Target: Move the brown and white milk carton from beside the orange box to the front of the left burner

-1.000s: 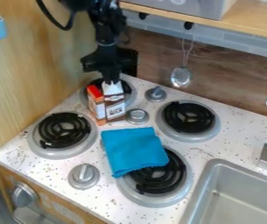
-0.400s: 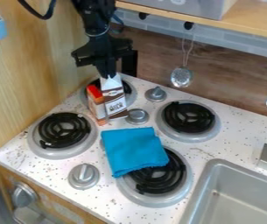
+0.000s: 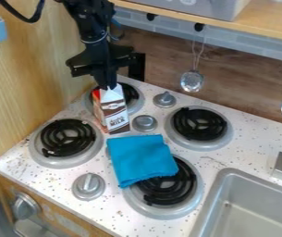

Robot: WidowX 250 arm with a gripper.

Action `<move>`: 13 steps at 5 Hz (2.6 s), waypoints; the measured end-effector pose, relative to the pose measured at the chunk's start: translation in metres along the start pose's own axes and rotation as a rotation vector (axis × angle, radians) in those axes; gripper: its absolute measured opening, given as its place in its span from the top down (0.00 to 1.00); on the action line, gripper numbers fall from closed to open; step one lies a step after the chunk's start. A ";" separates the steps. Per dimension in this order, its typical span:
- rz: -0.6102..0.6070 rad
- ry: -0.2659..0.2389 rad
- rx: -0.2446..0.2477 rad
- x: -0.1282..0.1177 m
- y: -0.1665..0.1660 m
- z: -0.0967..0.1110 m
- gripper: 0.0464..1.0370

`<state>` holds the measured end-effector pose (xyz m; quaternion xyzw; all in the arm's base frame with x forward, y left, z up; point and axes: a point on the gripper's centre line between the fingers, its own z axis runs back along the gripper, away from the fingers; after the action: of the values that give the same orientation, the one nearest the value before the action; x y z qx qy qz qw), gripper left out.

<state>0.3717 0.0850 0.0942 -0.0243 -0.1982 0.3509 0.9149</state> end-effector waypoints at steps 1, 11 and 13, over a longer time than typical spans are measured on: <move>0.023 0.006 0.003 -0.011 0.015 0.012 0.96; -0.016 0.045 0.197 -0.079 0.097 0.005 0.96; -0.013 0.023 0.212 -0.073 0.098 0.001 0.94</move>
<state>0.2597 0.1113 0.0517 0.0700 -0.1498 0.3639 0.9167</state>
